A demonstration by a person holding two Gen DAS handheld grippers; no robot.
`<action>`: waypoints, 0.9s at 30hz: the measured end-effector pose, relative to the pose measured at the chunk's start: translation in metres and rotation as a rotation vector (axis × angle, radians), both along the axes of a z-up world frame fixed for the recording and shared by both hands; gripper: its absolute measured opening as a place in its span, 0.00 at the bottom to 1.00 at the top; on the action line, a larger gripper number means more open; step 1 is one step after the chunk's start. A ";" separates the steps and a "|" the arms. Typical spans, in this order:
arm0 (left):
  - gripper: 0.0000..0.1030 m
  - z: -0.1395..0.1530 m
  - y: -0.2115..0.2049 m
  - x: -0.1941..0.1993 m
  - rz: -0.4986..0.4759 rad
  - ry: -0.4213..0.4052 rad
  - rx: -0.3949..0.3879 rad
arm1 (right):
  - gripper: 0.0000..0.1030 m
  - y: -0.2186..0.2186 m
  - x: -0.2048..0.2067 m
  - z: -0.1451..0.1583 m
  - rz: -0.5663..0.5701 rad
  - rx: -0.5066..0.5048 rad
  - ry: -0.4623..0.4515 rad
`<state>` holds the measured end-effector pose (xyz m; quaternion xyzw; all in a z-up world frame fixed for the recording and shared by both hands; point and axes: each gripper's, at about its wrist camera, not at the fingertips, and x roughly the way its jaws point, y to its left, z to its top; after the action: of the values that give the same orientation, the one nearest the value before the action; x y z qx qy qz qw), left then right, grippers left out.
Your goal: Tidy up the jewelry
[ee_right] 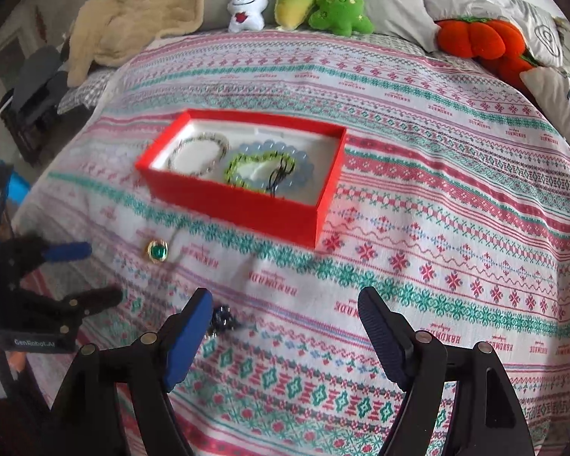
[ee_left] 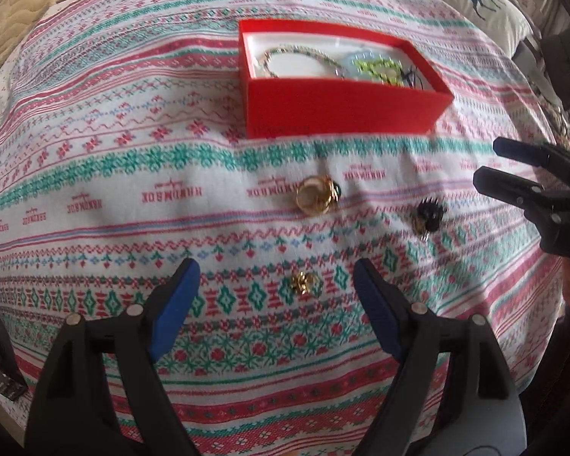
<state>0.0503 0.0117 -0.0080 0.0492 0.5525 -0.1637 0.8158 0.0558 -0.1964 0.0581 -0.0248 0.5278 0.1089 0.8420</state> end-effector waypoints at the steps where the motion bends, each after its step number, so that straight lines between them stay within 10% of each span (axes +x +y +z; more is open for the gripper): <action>1: 0.80 -0.003 0.000 -0.002 -0.010 0.001 0.006 | 0.78 0.002 -0.004 -0.003 0.014 -0.010 0.000; 17: 0.80 -0.006 0.003 -0.005 -0.118 -0.102 -0.087 | 0.78 0.010 -0.039 -0.035 0.133 -0.058 0.026; 27: 0.53 -0.009 -0.027 0.015 -0.111 -0.058 -0.137 | 0.78 0.012 -0.037 -0.039 0.136 -0.053 0.036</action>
<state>0.0653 -0.0154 -0.0173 0.0285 0.5125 -0.2444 0.8227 0.0187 -0.1846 0.0189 -0.0811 0.5427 0.1524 0.8220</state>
